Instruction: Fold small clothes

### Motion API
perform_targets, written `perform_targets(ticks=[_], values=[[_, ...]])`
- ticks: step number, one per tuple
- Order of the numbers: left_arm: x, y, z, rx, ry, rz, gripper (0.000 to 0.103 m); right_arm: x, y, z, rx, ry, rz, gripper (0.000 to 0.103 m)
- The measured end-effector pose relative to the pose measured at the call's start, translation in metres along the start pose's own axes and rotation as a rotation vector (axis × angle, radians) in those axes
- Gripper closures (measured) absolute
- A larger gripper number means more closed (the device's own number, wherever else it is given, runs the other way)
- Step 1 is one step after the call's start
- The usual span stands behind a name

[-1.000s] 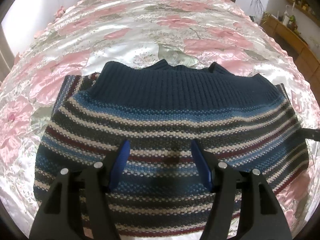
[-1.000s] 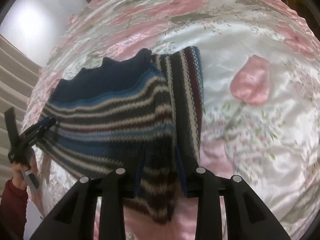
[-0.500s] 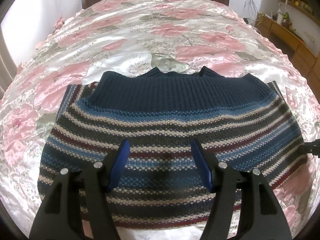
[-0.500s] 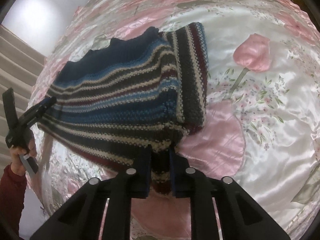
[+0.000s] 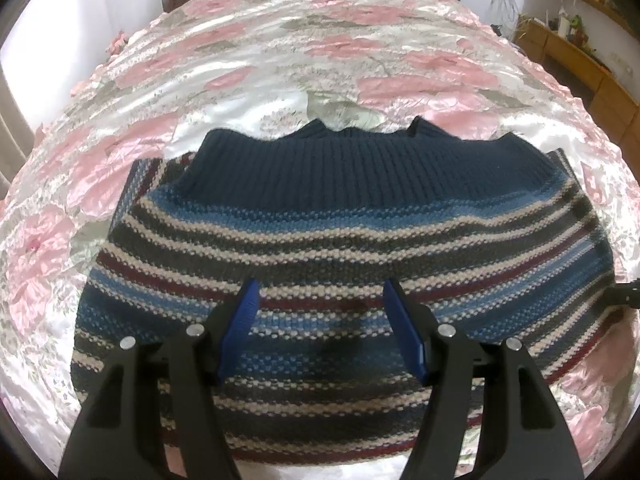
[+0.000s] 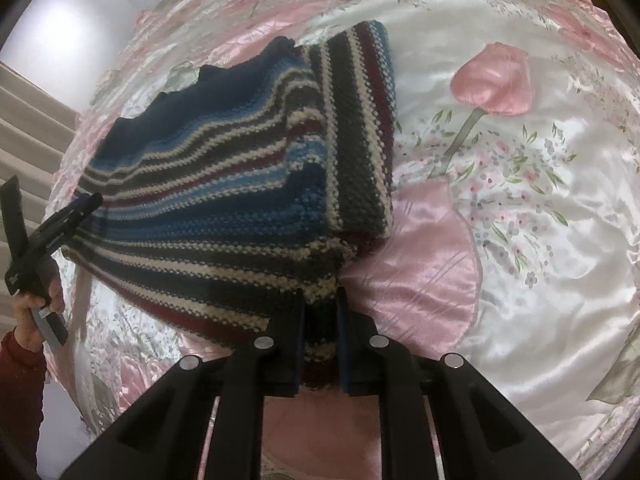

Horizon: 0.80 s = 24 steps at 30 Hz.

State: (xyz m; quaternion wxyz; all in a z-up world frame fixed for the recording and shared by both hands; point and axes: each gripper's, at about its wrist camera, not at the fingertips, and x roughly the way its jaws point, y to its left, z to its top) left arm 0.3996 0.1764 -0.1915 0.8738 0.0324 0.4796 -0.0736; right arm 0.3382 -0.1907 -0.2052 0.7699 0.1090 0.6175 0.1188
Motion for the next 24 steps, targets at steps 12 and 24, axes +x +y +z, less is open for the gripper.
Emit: perform_targets(ticks=[12,24], values=[[0.005,0.004,0.001,0.005,0.006,0.011,0.038,-0.021,-0.007,0.034,0.073,-0.041,-0.018,0.033],[0.03,0.017,0.004,-0.036,0.068,-0.037,0.033,0.022,-0.002,0.055,0.103,0.023,0.015,0.04]])
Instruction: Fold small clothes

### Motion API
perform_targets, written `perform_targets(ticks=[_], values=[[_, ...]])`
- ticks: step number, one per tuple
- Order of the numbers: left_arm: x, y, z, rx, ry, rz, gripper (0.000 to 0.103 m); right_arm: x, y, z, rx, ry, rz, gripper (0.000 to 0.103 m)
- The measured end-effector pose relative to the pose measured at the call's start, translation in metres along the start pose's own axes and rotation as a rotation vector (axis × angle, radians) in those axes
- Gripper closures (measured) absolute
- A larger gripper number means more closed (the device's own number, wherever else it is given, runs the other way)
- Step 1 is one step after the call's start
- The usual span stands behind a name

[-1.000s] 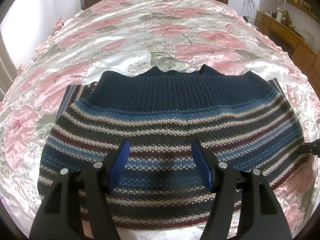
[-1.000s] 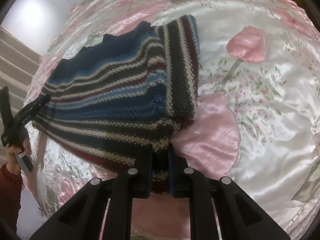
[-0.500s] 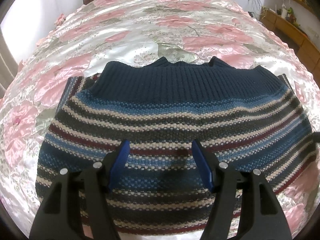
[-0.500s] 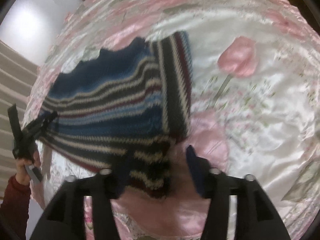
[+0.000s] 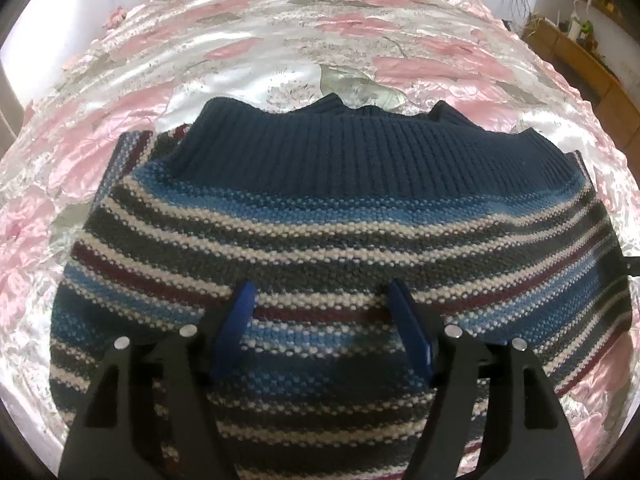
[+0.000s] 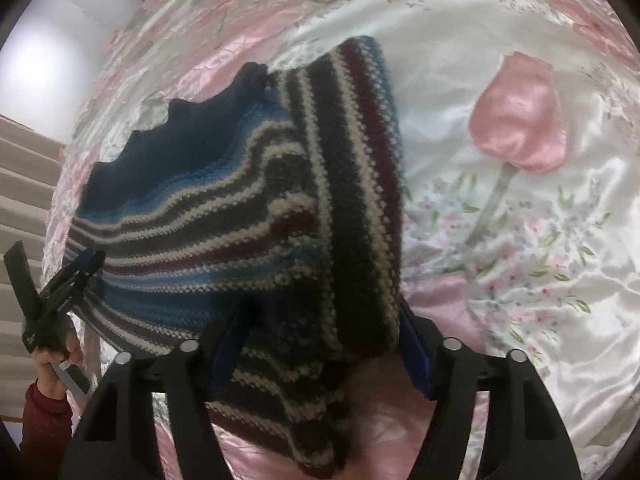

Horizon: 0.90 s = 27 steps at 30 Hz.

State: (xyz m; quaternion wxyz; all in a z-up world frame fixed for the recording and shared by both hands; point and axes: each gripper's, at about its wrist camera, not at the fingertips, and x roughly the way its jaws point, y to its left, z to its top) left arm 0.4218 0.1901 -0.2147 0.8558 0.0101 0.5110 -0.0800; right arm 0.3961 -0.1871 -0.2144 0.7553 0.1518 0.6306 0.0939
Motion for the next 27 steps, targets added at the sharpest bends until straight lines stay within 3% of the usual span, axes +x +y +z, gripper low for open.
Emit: perform_targets(ticks=[4,8,11,16,27], values=[[0.006,0.007,0.001,-0.033,0.026,-0.033,0.033,0.0,0.012,0.005,-0.035,0.016,0.01,0.06],[0.004,0.011,0.005,-0.053,0.04,-0.054,0.035,-0.019,0.023,0.003,-0.08,-0.046,0.025,0.068],[-0.001,0.016,0.008,-0.069,0.035,-0.067,0.036,-0.034,0.019,-0.001,-0.06,-0.089,0.071,0.069],[0.011,0.023,0.006,-0.071,0.069,-0.075,0.037,-0.007,0.003,-0.005,0.001,-0.028,0.016,0.069],[0.023,0.024,0.004,-0.045,0.083,-0.088,0.035,0.006,-0.003,-0.008,0.038,-0.026,0.002,0.068]])
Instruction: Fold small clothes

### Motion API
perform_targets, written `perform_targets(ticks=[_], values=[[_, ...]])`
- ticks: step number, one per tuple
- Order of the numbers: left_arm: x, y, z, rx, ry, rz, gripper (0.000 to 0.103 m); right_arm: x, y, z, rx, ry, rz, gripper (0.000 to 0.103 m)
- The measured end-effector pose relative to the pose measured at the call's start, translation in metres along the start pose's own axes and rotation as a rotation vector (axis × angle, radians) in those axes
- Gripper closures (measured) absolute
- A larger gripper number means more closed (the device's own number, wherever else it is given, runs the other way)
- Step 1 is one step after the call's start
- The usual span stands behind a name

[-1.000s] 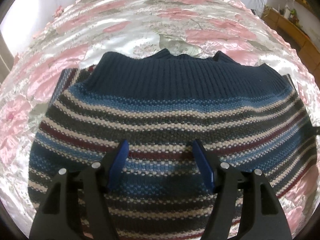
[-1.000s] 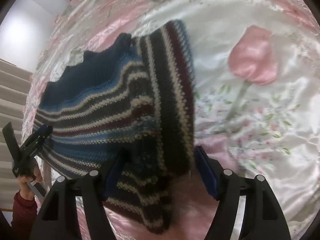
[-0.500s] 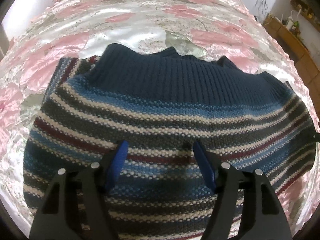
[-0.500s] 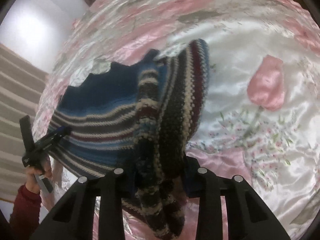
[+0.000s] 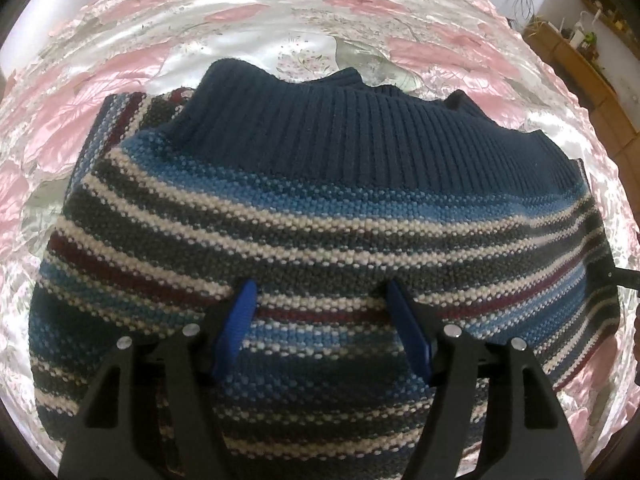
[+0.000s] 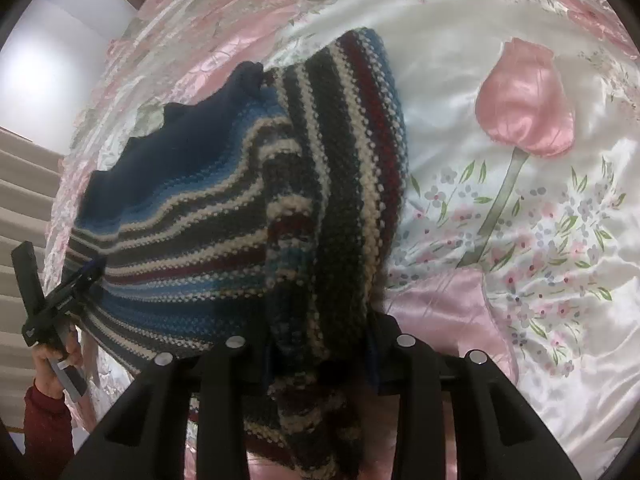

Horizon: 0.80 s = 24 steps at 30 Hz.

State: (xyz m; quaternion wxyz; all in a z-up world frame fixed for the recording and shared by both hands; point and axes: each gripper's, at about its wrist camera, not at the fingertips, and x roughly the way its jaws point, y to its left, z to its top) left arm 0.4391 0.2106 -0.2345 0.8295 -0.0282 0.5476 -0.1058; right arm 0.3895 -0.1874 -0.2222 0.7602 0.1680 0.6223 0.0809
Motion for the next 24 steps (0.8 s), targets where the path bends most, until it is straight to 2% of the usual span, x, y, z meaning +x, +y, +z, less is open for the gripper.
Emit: perform_targets(ticks=[5,9,12,16,21,24], values=[[-0.001,0.0,0.001,-0.001,-0.004,0.001,0.035,-0.005,0.005,0.005,0.037,0.012,-0.017,0.068],[-0.026,0.011,0.005,-0.048,-0.026,-0.056,0.036,-0.03,0.037,0.014,0.024,-0.013,-0.009,0.069],[-0.05,0.029,0.004,-0.064,-0.069,-0.077,0.035,-0.047,0.083,0.022,-0.046,-0.033,0.004,0.069],[-0.061,0.05,0.0,-0.085,-0.069,-0.078,0.035,-0.044,0.16,0.027,-0.193,-0.026,-0.033,0.069],[-0.068,0.073,-0.001,-0.109,-0.081,-0.066,0.035,-0.006,0.243,0.014,-0.362,0.021,-0.087,0.069],[-0.071,0.081,-0.002,-0.116,-0.082,-0.066,0.035,0.022,0.273,0.003,-0.426,0.054,-0.105,0.069]])
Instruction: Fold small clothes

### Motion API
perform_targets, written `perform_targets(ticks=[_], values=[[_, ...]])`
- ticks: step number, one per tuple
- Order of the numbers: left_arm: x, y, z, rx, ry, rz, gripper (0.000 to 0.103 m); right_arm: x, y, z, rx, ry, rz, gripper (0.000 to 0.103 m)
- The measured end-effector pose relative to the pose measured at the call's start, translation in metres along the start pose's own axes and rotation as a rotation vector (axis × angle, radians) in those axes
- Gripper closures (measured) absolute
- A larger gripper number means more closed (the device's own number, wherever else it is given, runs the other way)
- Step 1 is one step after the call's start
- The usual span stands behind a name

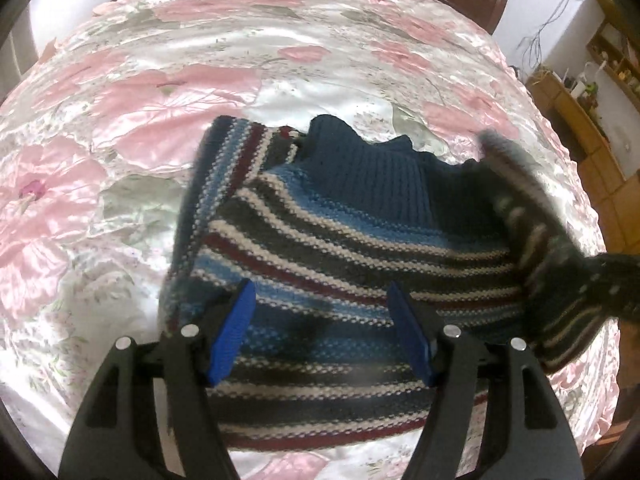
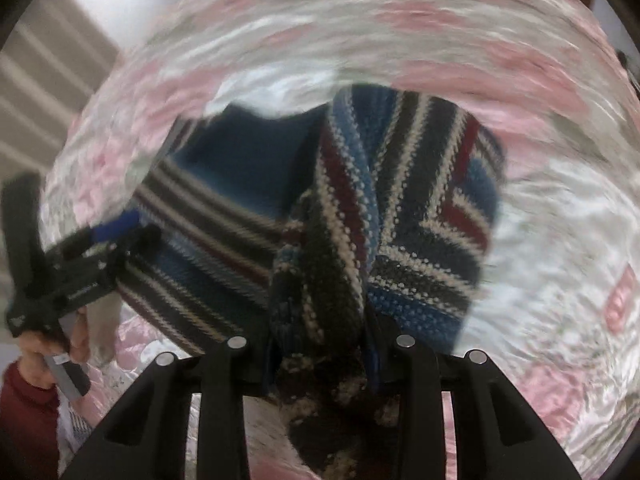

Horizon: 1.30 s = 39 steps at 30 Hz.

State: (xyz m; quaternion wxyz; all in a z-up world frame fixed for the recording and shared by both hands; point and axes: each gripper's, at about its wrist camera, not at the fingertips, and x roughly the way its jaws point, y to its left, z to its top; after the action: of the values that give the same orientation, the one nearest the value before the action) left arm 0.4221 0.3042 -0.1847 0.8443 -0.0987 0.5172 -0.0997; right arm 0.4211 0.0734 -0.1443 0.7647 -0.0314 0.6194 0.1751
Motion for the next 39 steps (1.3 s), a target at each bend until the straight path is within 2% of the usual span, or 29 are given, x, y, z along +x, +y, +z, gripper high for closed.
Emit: perform_targets(ticks=[2,5,6,8,11,12,15,20,26,30,32,34,36,39], values=[[-0.001,0.0,0.0,0.004,-0.001,0.0,0.035,0.016,0.015,0.001,-0.031,0.026,-0.029,0.068],[-0.002,-0.003,0.0,0.008,-0.004,-0.004,0.035,0.034,0.025,-0.002,-0.059,0.05,-0.058,0.054],[-0.002,-0.004,0.001,0.007,-0.003,-0.008,0.035,0.036,0.027,-0.003,-0.061,0.05,-0.033,0.049],[-0.001,-0.009,0.002,0.005,-0.001,-0.023,0.035,0.028,0.023,-0.004,-0.041,0.032,0.04,0.046],[-0.002,-0.022,0.003,0.006,0.001,-0.054,0.035,-0.002,0.002,-0.01,0.03,-0.007,0.245,0.045],[-0.002,-0.027,0.003,0.003,0.006,-0.07,0.035,-0.011,-0.003,-0.012,0.041,-0.019,0.266,0.045],[0.003,-0.043,0.003,-0.019,0.037,-0.149,0.033,-0.041,-0.031,-0.021,0.056,-0.074,0.233,0.045],[0.03,-0.076,-0.001,-0.075,0.136,-0.276,0.033,-0.052,-0.088,-0.047,0.139,-0.079,0.155,0.045],[0.065,-0.102,-0.006,-0.092,0.212,-0.289,0.033,-0.029,-0.153,-0.085,0.261,-0.048,0.159,0.045],[0.075,-0.116,-0.008,-0.085,0.23,-0.322,0.033,-0.012,-0.169,-0.103,0.296,-0.027,0.181,0.045],[0.076,-0.126,-0.01,-0.059,0.227,-0.313,0.033,-0.004,-0.172,-0.108,0.307,-0.02,0.191,0.045],[0.076,-0.132,-0.01,-0.042,0.225,-0.311,0.041,0.003,-0.174,-0.114,0.316,-0.014,0.203,0.045],[0.078,-0.134,-0.011,-0.042,0.215,-0.287,0.063,0.009,-0.173,-0.116,0.316,-0.004,0.202,0.045],[0.075,-0.129,-0.011,-0.075,0.187,-0.279,0.076,0.011,-0.167,-0.118,0.289,0.001,0.174,0.045]])
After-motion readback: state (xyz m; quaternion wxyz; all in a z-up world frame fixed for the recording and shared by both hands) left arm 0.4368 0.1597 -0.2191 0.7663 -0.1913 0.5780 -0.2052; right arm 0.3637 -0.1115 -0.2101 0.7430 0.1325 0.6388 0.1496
